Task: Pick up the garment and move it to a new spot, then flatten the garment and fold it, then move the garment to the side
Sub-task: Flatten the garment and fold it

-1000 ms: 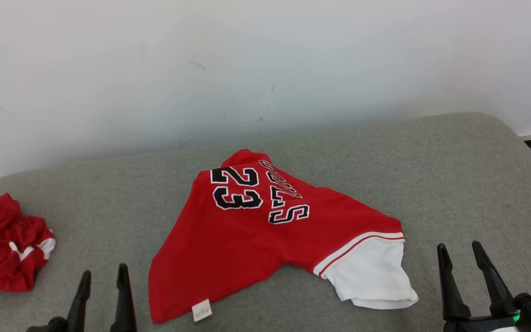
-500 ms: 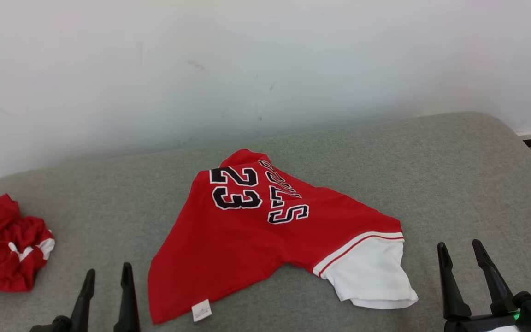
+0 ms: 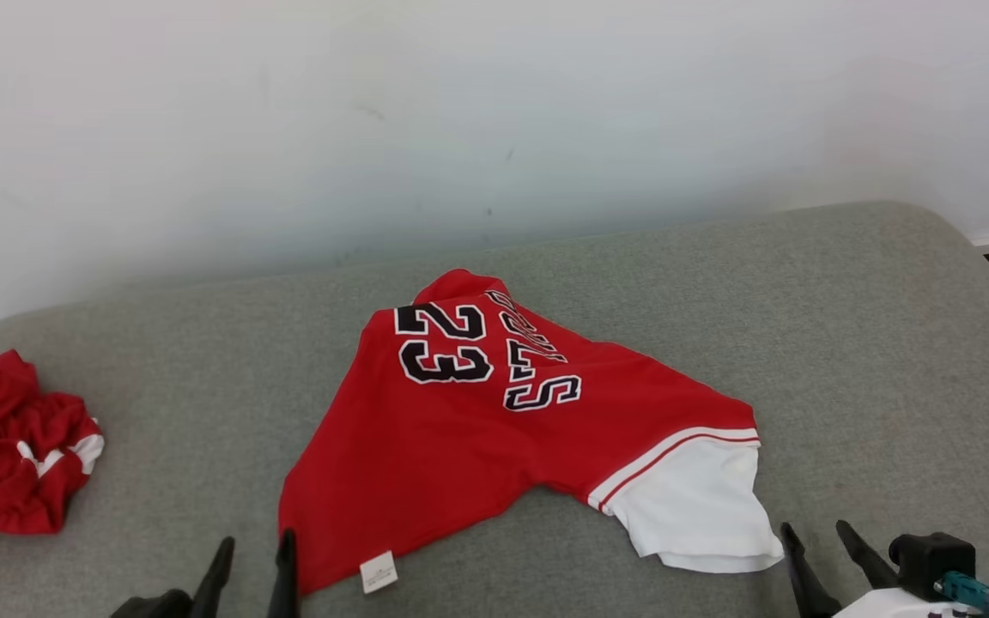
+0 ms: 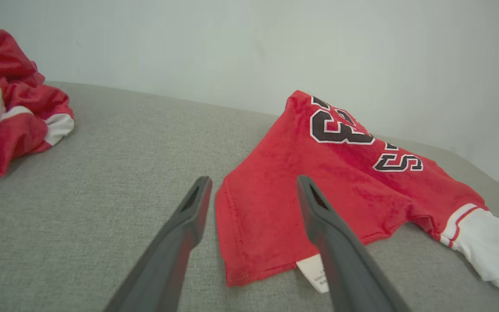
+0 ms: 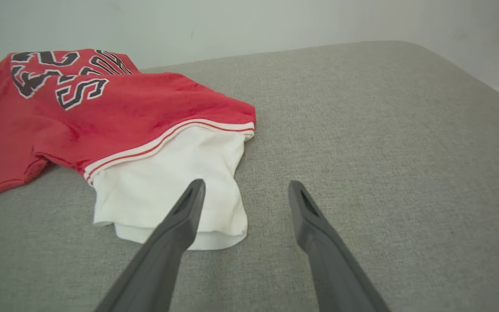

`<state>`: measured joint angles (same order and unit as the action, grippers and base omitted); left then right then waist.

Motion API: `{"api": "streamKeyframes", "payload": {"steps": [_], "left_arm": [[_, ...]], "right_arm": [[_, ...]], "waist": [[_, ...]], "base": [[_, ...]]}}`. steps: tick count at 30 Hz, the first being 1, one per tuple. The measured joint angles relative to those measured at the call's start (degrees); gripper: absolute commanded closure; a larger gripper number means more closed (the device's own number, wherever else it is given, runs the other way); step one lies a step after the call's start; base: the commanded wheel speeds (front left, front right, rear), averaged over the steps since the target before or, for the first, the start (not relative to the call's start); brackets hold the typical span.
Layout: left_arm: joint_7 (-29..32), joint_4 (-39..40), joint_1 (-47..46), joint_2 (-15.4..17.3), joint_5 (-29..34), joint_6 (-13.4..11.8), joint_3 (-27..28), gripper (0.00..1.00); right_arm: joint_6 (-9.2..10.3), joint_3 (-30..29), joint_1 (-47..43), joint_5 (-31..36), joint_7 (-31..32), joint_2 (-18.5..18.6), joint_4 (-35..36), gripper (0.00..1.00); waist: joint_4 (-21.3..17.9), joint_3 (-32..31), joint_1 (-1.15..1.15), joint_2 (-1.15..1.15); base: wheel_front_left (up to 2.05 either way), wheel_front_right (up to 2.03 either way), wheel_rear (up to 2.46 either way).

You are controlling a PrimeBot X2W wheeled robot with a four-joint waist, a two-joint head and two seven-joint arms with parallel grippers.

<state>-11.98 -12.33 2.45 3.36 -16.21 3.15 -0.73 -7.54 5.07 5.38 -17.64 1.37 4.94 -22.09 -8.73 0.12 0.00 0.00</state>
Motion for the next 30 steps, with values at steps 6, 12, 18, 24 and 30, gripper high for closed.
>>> {"api": "streamKeyframes", "payload": {"steps": [6,12,18,24,30], "left_arm": [[7.0,-5.3,-2.3,0.4,-0.6,-0.1,-1.6,0.00],[10.9,-9.1,-5.7,0.9,-0.7,0.6,-3.6,0.00],[12.0,-12.2,-9.4,1.0,-0.6,0.0,-4.2,0.00],[13.7,-15.2,-10.9,1.3,-0.6,-0.1,-4.8,0.00],[14.2,-15.7,-11.0,1.7,-0.7,0.1,-5.3,1.00]], "right_arm": [[0.00,-0.2,2.7,-1.6,2.4,-0.8,-5.1,0.00],[0.00,0.3,6.1,-3.1,3.3,-1.5,-10.2,0.00],[0.00,1.6,9.9,-4.3,3.7,-1.8,-14.4,0.00],[0.16,4.3,11.6,-6.9,4.3,-1.5,-17.0,0.21],[0.15,6.8,12.1,-8.8,3.2,-1.6,-18.3,1.00]], "waist": [[0.7,1.1,0.00,0.00],[1.4,3.1,0.00,0.00],[1.7,5.9,0.01,0.00],[1.8,6.7,0.00,0.00],[1.8,6.4,0.00,0.00]], "base": [[0.00,0.00,0.00],[0.00,0.00,0.00],[0.00,0.00,0.00],[0.00,0.00,0.00],[0.00,0.00,0.00]]}}
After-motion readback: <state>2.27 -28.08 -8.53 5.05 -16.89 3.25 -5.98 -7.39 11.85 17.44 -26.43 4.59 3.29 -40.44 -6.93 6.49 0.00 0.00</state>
